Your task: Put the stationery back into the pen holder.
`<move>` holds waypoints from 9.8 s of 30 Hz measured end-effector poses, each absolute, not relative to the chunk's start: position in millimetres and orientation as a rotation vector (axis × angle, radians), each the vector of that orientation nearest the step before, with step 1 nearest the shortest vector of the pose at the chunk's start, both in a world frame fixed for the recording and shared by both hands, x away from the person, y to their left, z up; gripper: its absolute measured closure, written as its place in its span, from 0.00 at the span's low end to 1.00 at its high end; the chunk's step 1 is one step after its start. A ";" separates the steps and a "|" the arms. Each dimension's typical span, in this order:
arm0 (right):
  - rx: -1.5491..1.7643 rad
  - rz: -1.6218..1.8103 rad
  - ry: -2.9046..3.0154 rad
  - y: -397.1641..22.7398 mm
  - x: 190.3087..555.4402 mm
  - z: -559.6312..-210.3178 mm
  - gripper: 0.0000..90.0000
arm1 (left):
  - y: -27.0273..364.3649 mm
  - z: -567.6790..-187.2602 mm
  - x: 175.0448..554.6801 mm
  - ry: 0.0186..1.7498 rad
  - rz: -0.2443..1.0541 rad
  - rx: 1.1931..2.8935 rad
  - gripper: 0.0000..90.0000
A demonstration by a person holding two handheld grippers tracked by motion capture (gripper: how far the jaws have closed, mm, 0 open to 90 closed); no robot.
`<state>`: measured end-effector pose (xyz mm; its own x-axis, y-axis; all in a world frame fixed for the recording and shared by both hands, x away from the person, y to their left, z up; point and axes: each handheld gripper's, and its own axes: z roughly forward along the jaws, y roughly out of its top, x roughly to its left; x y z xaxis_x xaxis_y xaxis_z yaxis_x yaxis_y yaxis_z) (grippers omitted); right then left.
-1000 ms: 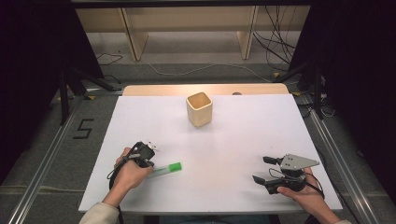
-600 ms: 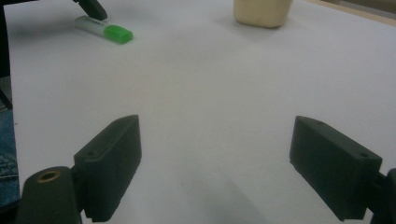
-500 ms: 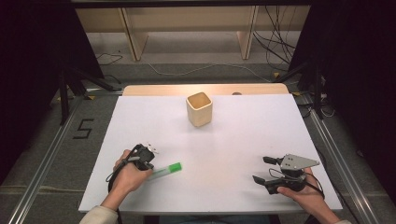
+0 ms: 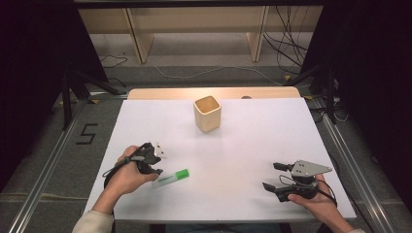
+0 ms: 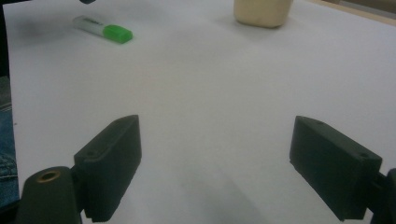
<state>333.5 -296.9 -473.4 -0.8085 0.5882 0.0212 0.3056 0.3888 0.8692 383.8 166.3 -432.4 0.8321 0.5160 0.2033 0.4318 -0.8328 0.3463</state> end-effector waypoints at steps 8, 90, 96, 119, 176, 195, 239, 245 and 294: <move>0.776 1.377 2.364 -297.0 334.3 -473.8 0.19 | 143.7 -440.4 386.5 0.620 0.244 2.860 0.49; 0.775 1.382 2.369 -298.5 333.7 -473.6 0.19 | 125.9 -447.1 404.3 0.680 0.155 2.835 0.73; 0.773 1.388 2.367 -298.4 333.9 -473.9 0.19 | 127.1 -446.2 405.3 0.688 0.174 2.805 0.73; 0.776 1.384 2.370 -298.3 333.3 -473.5 0.19 | 130.1 -439.9 408.2 0.688 0.285 2.668 0.74; 0.774 1.388 2.372 -297.6 333.2 -473.9 0.19 | 134.5 -433.9 419.5 0.884 0.614 2.022 0.74; 0.771 1.393 2.372 -297.5 333.6 -474.1 0.19 | 126.7 -434.3 430.5 0.880 0.642 1.866 0.74; 0.766 1.392 2.373 -297.6 333.6 -474.2 0.19 | 109.4 -415.7 458.9 0.894 0.675 1.760 0.74; 0.773 1.399 2.373 -297.5 333.5 -474.4 0.19 | 108.8 -411.5 465.0 0.899 0.673 1.749 0.74; 0.753 1.403 2.370 -298.3 334.7 -475.1 0.19 | 79.3 -384.1 500.4 0.851 0.702 1.742 0.74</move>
<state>334.7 -298.3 -475.1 -0.8230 0.5676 0.0198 0.2903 0.3905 0.8736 500.4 79.3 -384.1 0.5786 0.8134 0.0595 0.2126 -0.2208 0.9519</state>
